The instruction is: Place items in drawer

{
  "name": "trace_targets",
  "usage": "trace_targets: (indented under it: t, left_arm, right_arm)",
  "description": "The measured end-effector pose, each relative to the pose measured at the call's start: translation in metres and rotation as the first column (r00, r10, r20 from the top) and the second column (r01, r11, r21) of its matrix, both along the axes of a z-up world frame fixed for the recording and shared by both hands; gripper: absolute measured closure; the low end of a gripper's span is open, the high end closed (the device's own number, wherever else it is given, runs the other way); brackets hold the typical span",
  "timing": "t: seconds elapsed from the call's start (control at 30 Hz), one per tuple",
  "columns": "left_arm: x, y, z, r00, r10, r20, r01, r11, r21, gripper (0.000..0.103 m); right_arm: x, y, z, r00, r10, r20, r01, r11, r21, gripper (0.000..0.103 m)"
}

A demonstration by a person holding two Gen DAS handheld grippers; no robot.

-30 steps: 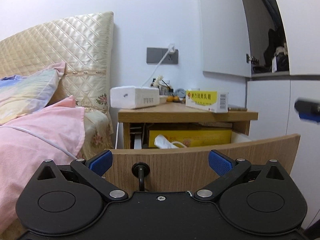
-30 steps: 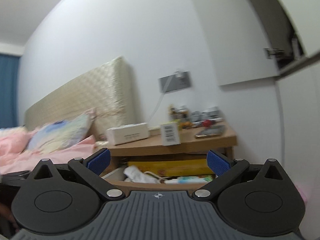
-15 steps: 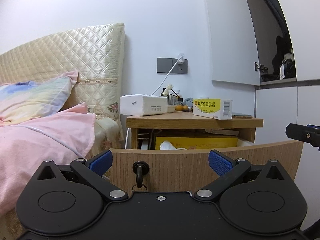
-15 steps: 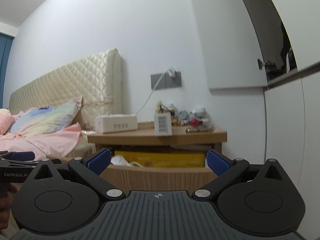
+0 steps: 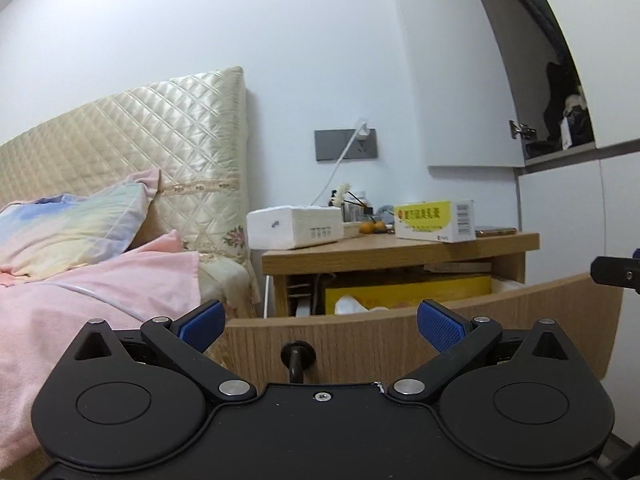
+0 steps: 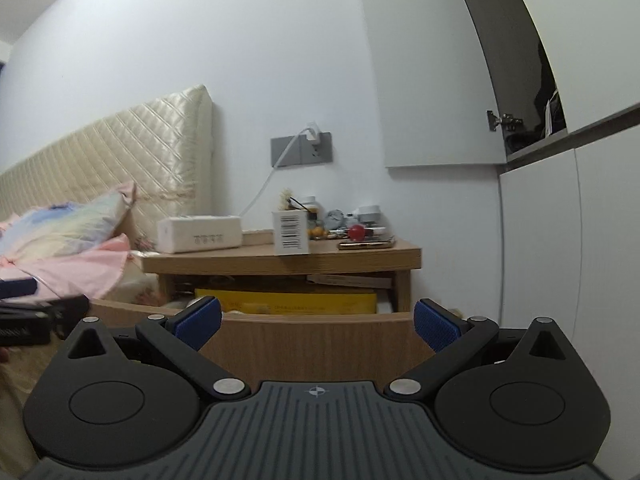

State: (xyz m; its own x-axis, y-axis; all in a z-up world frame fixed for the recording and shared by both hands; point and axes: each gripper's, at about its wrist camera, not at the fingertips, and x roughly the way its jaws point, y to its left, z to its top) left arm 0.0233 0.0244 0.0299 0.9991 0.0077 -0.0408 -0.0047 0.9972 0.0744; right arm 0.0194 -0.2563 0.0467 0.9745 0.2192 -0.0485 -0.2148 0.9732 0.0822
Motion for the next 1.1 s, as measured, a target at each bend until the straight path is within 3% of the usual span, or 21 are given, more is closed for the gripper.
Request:
trace_targets:
  t: [0.2,0.4,0.67,0.93,1.1]
  left_arm:
    - [0.000,0.003,0.003,1.000,0.019,-0.008,-0.019,1.000,-0.017,0.001]
    - [-0.004,0.018,0.007,0.999,0.022,-0.029,-0.025,0.994,-0.102,0.001]
    - [-0.018,0.011,-0.001,0.999,-0.028,-0.031,0.026,0.997,-0.068,0.001]
    - [-0.016,0.011,-0.007,0.999,0.005,-0.051,-0.007,0.999,-0.045,0.001]
    - [-0.021,0.015,-0.001,0.999,0.037,-0.016,-0.038,0.998,-0.042,0.001]
  right_arm:
    - [-0.003,0.010,-0.003,1.000,0.020,-0.014,-0.020,1.000,0.013,0.000]
    - [-0.003,0.015,-0.001,1.000,0.005,0.007,-0.005,1.000,0.018,0.000]
    - [-0.003,0.020,-0.003,1.000,0.007,0.006,-0.007,0.999,0.044,0.000]
    - [0.010,0.021,-0.001,0.999,-0.015,-0.037,0.016,0.999,0.037,0.000]
    - [0.019,0.013,0.006,0.998,0.012,-0.064,-0.005,0.995,0.102,0.000]
